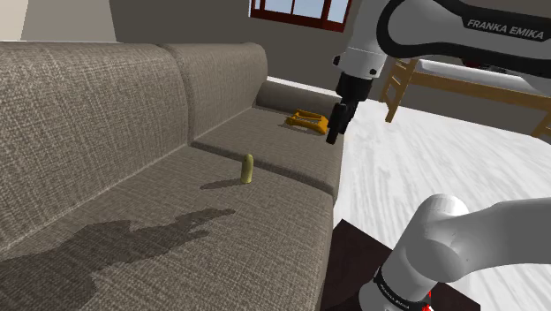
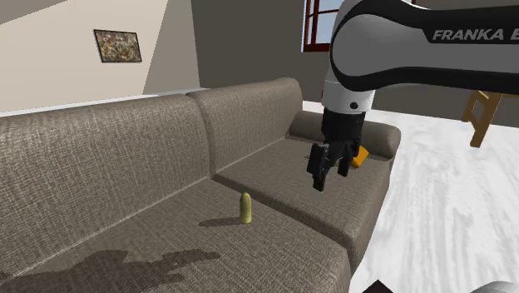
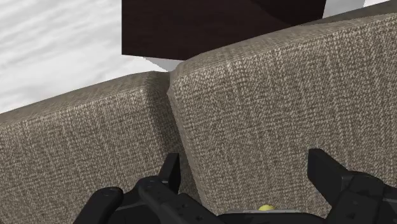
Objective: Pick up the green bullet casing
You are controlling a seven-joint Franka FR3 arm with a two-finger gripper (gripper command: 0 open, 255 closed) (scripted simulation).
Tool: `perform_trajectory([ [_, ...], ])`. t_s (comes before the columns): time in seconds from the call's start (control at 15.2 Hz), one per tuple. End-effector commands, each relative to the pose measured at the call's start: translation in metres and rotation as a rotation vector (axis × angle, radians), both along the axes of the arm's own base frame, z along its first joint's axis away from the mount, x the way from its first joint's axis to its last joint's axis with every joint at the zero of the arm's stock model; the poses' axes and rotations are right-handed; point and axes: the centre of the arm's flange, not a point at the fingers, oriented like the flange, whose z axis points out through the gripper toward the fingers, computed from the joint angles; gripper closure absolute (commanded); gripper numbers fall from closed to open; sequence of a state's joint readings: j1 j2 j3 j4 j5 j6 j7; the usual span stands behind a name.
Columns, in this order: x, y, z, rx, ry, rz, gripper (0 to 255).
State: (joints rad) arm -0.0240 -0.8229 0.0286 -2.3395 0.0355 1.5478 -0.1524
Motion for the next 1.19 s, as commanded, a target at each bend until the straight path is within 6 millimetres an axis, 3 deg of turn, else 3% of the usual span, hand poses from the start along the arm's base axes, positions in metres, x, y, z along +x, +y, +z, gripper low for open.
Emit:
perform_trajectory([
  [0.0,0.0,0.0,0.0,0.0,0.0,0.0,0],
  [0.53,0.052,0.052,-0.057,0.001,-0.148,-0.085,0],
  [1.12,0.125,0.104,-0.11,0.003,-0.315,-0.18,0],
])
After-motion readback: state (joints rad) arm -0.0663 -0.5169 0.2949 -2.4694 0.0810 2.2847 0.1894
